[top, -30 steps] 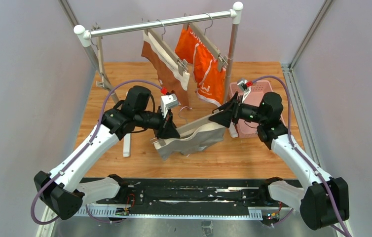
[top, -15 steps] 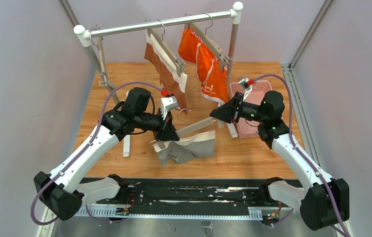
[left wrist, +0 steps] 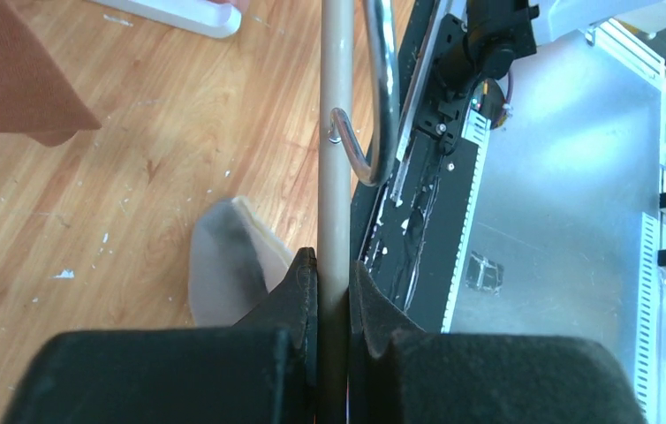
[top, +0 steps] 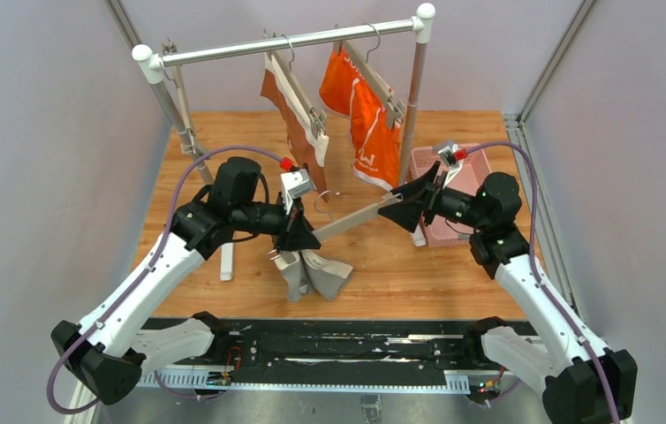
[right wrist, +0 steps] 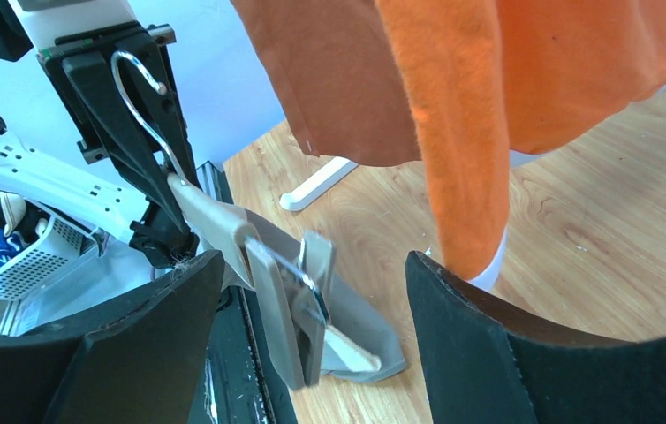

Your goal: Remove the underwear clipped to the hanger

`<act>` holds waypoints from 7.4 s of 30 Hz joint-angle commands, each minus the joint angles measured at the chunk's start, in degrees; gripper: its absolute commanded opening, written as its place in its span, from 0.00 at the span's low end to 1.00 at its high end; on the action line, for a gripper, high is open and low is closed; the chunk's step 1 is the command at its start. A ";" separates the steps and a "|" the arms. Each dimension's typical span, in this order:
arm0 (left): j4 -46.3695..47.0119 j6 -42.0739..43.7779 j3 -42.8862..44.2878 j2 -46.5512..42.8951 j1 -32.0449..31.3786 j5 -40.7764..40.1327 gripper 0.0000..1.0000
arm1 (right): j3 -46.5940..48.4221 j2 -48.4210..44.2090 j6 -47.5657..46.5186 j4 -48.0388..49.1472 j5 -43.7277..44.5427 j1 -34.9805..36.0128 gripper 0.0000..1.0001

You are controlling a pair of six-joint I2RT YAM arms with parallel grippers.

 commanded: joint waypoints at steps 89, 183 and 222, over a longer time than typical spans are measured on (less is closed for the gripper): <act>41.52 -17.76 -19.41 -9.00 -4.47 -7.86 0.61 | -6.47 2.70 11.48 49.56 21.09 19.35 0.01; 44.75 -17.24 -16.06 -10.54 -4.49 -4.25 0.55 | -4.99 3.19 13.20 45.83 19.36 20.25 0.01; 44.08 -17.13 -14.08 -7.59 -4.47 -2.79 0.19 | -3.88 2.72 10.64 40.56 18.88 22.18 0.01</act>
